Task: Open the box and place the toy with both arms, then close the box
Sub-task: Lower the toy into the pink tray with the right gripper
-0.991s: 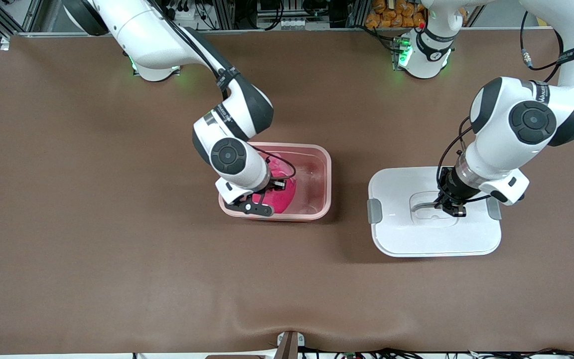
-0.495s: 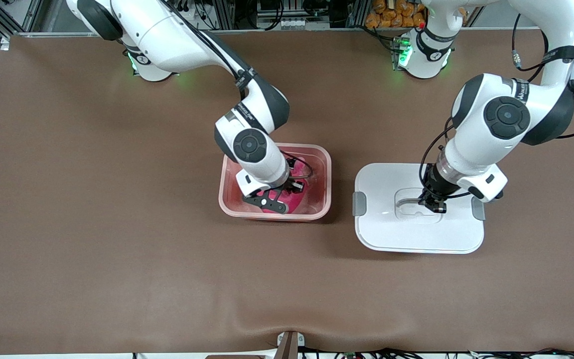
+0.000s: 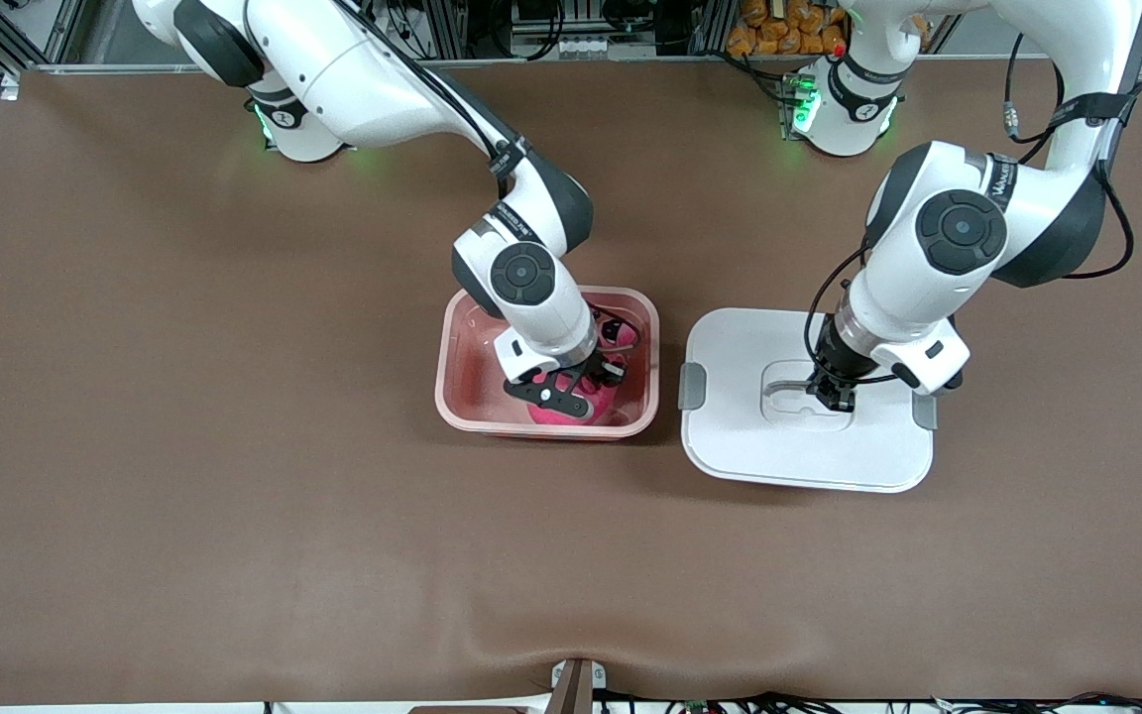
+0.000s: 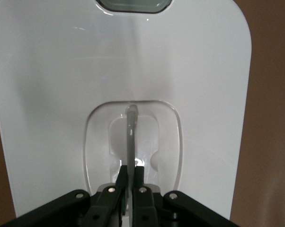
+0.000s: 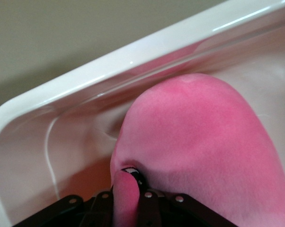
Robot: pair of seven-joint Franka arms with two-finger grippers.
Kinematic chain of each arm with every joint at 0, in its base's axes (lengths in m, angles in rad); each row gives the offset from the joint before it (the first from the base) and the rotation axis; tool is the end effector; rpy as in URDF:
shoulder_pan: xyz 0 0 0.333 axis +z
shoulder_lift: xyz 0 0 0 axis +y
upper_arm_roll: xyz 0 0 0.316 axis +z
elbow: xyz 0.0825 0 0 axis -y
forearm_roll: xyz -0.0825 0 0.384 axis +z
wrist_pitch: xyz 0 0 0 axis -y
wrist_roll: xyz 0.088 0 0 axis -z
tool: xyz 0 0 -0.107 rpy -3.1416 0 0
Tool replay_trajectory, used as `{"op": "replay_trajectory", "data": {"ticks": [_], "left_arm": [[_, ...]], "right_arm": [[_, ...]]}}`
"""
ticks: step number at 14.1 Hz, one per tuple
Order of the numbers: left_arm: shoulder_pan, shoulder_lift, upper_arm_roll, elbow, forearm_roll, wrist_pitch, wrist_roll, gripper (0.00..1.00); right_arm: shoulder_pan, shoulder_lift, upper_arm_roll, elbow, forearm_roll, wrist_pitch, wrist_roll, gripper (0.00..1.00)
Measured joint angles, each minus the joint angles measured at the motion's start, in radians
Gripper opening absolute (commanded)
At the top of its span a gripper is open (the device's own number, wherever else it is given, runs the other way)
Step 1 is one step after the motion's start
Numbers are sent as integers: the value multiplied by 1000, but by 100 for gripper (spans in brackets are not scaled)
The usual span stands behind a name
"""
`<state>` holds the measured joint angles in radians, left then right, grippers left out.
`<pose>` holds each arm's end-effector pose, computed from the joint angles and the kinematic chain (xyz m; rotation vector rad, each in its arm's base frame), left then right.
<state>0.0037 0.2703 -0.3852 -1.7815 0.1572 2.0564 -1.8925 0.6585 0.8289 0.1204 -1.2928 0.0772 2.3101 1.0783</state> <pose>0.5935 -0.2114 0.4156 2.3417 2.0815 0.0739 0.5607 0.5217 0.2696 -2.8436 0.5666 0.0028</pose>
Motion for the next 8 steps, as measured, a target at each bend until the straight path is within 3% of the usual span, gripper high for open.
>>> {"op": "replay_trajectory", "data": {"ticks": [2, 3, 4, 8], "left_arm": [[-7, 1, -1, -2, 0, -7, 0, 0], [-9, 2, -1, -3, 0, -11, -1, 0], [-10, 4, -1, -4, 0, -13, -3, 0], [-11, 11, -1, -4, 0, -13, -9, 0]], "right_arm": [[4, 12, 0, 0, -1, 24, 7, 0], [7, 16, 0, 0, -1, 35, 8, 19], [8, 18, 0, 0, -1, 42, 10, 99], [7, 19, -9, 10, -1, 41, 11, 100]]}}
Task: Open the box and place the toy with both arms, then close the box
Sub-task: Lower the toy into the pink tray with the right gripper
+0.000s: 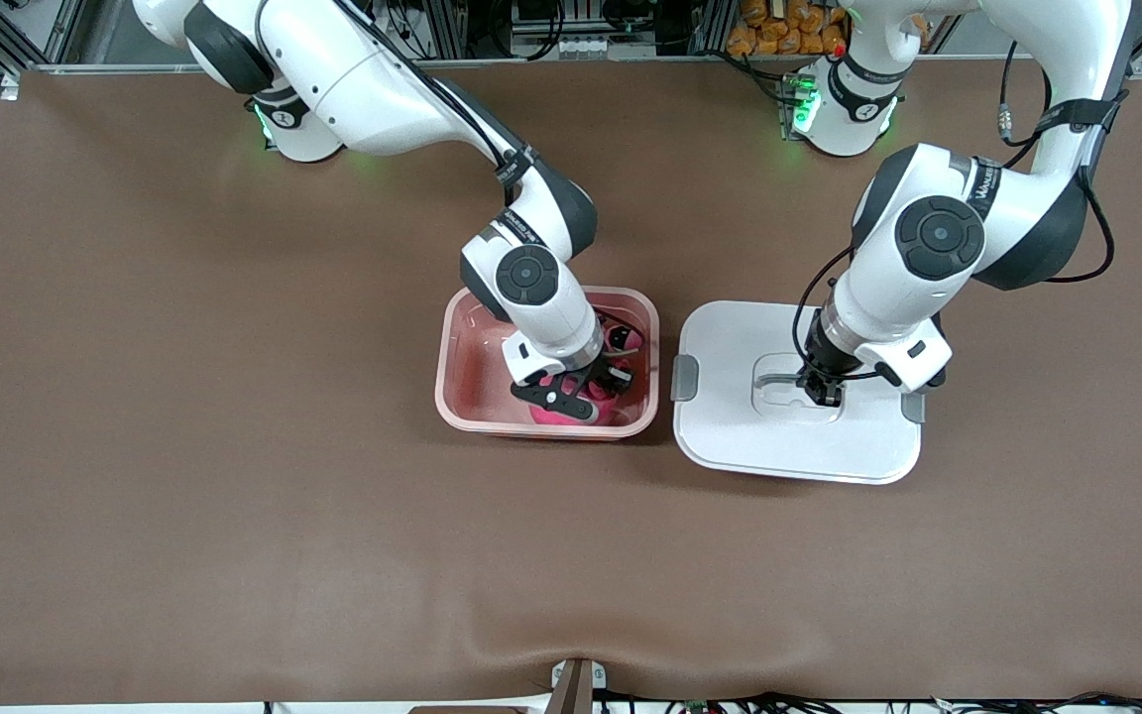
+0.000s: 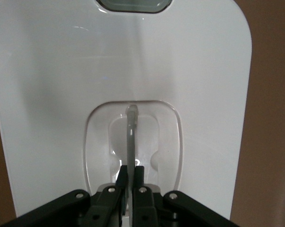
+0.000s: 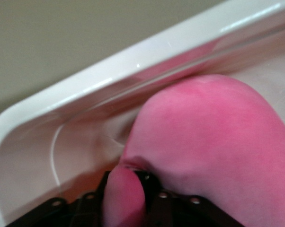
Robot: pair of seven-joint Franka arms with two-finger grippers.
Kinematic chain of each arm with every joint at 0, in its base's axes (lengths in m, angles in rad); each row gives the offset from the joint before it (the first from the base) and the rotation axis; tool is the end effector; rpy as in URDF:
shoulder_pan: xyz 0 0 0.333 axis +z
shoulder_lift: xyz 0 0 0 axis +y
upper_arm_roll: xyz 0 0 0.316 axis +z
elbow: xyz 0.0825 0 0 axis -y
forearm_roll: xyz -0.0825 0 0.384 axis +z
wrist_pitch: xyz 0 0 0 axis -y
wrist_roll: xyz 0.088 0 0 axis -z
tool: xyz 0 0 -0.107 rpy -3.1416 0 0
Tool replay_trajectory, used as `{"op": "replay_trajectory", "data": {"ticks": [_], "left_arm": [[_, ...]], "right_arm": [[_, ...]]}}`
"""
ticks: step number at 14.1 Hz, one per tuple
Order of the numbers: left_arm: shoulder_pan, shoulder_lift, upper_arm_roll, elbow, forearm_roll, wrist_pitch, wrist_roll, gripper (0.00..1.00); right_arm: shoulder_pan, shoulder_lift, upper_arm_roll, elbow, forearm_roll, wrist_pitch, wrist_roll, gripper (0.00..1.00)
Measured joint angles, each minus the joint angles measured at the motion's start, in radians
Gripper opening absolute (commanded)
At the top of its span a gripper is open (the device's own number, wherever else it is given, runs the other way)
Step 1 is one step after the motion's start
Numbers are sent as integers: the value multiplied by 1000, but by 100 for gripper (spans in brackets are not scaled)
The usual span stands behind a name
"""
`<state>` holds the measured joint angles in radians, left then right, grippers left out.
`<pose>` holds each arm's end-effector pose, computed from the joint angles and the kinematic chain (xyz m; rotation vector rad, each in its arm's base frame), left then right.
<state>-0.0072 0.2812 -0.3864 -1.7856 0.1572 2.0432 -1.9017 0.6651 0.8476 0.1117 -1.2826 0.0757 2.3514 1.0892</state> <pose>0.5897 -0.2177 0.4062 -2.3402 -2.0733 -0.0499 0.5647 0.5240 0.2641 -2.8190 0.5813 -0.0326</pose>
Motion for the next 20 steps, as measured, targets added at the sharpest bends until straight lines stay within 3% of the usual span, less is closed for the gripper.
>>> {"op": "replay_trajectory", "data": {"ticks": [9, 20], "left_arm": [[0, 0, 0, 0, 0, -1, -1, 0], [1, 0, 0, -1, 0, -21, -1, 0]], "right_arm": [[-19, -5, -5, 51, 8, -116, 4, 100], [-47, -5, -5, 99, 187, -121, 47, 100]]}}
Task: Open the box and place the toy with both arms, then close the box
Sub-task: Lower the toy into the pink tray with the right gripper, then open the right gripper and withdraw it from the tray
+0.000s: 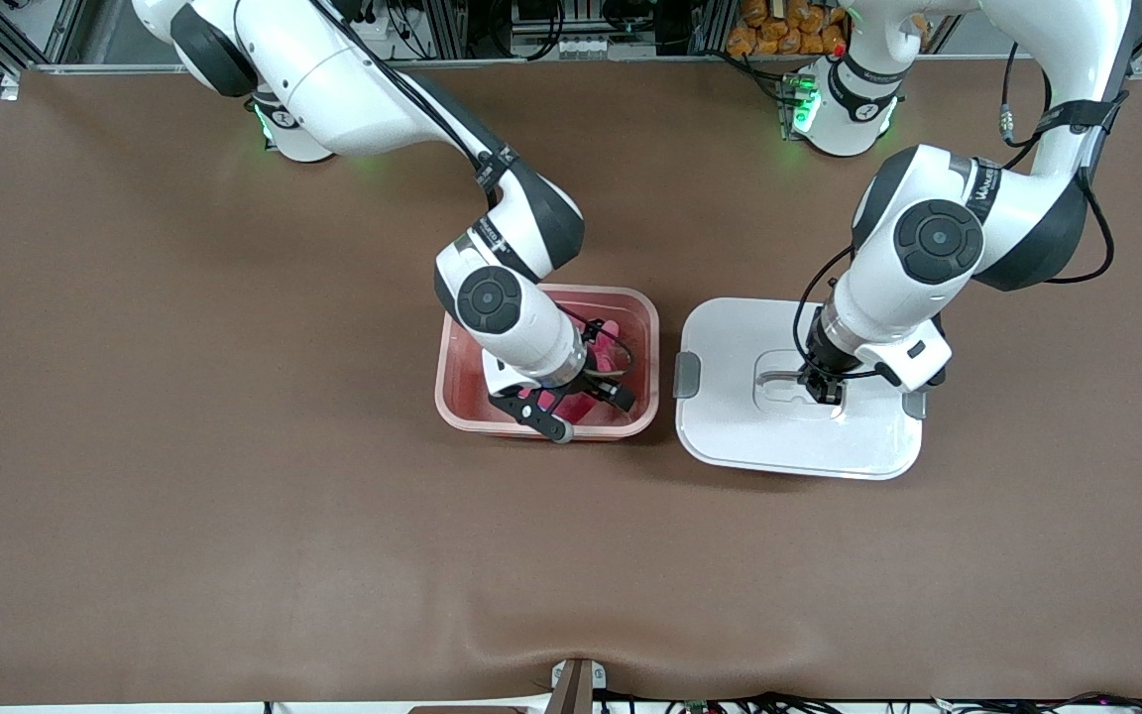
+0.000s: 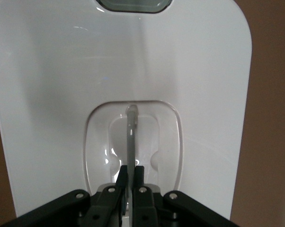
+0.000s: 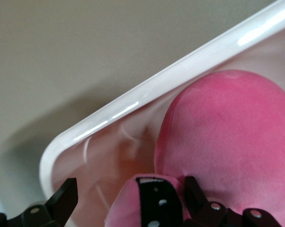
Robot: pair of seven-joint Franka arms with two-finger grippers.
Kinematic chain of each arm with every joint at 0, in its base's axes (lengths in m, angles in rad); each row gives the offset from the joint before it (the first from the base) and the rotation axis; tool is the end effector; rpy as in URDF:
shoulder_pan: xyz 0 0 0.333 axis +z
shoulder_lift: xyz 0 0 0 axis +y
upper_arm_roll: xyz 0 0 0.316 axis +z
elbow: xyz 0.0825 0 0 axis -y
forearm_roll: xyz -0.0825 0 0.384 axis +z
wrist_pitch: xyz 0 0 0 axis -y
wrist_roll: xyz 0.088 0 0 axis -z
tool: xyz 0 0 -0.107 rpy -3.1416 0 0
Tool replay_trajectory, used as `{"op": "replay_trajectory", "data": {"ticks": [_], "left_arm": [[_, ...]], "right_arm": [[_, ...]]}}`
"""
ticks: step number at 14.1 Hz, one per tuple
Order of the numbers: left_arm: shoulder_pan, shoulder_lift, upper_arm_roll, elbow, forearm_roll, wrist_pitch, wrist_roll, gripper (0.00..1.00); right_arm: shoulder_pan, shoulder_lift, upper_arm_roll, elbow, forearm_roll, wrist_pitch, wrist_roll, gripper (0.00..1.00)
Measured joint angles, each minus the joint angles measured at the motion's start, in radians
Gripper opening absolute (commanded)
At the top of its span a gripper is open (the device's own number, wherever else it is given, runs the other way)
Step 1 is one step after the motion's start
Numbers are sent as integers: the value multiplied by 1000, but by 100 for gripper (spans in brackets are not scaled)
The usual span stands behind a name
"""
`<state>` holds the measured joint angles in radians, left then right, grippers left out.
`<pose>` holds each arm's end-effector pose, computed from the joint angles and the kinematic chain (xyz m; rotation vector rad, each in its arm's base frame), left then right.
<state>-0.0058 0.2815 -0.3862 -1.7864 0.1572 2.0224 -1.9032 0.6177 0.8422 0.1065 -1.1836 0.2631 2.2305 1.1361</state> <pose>0.5879 -0.2157 0.4038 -2.3218 -2.0640 -0.0363 0.5959 0.5039 0.3042 -2.6697 0.8206 0.1645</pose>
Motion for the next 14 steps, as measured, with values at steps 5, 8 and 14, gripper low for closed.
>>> {"op": "replay_trajectory", "data": {"ticks": [5, 8, 14], "left_arm": [[1, 0, 0, 0, 0, -1, 0, 0], [1, 0, 0, 0, 0, -1, 0, 0], [2, 0, 0, 0, 0, -2, 0, 0]], "right_arm": [[-2, 0, 1, 19, 69, 35, 74, 100], [-4, 0, 1, 22, 169, 55, 88, 100], [-30, -41, -7, 97, 184, -121, 136, 100]]}}
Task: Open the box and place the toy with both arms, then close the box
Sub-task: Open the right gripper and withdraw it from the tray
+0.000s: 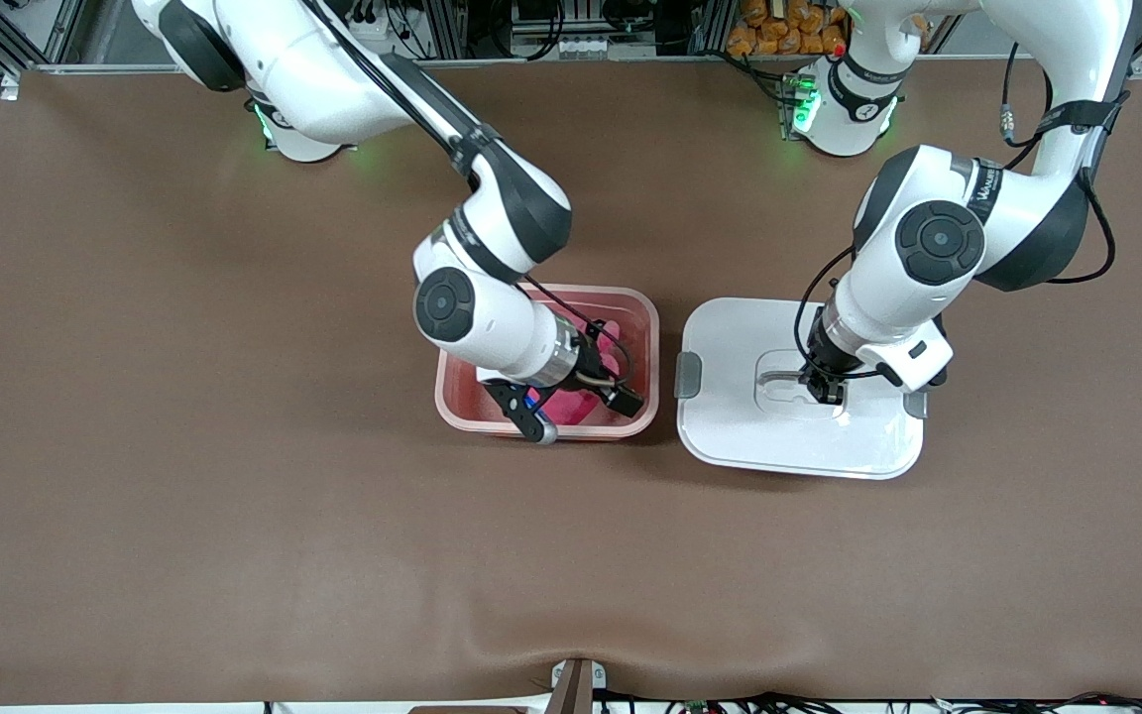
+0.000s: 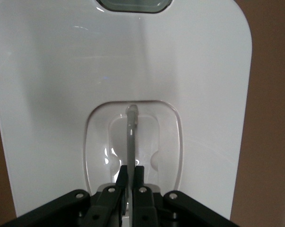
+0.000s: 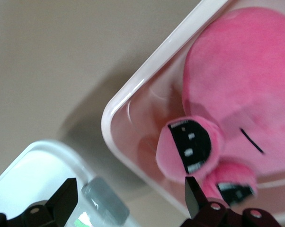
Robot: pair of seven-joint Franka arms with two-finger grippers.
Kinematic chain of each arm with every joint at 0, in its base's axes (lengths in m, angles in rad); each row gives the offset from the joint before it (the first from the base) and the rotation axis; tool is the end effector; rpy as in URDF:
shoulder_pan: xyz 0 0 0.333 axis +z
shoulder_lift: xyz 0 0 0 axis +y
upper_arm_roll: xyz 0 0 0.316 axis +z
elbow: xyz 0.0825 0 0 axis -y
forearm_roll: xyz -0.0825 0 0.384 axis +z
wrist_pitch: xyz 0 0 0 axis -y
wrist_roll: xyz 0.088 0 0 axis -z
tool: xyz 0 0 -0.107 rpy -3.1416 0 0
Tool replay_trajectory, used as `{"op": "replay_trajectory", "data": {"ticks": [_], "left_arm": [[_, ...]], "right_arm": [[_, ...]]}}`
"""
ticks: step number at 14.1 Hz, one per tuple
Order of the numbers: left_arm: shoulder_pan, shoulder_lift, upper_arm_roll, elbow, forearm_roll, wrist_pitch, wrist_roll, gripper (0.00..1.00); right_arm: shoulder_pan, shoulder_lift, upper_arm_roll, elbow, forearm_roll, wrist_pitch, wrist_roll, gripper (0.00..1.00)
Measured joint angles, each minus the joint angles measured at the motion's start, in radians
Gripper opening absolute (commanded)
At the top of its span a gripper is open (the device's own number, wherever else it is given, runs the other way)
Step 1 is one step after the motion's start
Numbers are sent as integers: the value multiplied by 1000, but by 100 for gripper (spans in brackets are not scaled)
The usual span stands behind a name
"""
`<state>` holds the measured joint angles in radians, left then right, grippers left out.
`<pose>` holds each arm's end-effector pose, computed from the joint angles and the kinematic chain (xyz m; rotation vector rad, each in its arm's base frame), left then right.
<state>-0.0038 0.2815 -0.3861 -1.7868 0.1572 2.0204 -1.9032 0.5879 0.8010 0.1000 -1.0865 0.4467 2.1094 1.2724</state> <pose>0.5880 -0.2144 0.4035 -2.3179 -2.0649 -0.0348 0.6113 0.4938 0.3752 -2.4518 1.0551 0.3703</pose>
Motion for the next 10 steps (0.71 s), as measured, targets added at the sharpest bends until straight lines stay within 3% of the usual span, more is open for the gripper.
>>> {"op": "replay_trajectory", "data": {"ticks": [5, 10], "left_arm": [[0, 0, 0, 0, 0, 0, 0, 0], [2, -3, 0, 18, 0, 0, 1, 0]], "right_arm": [[-63, -55, -3, 44, -26, -149, -1, 100], [-99, -108, -5, 50, -131, -261, -53, 100]]}}
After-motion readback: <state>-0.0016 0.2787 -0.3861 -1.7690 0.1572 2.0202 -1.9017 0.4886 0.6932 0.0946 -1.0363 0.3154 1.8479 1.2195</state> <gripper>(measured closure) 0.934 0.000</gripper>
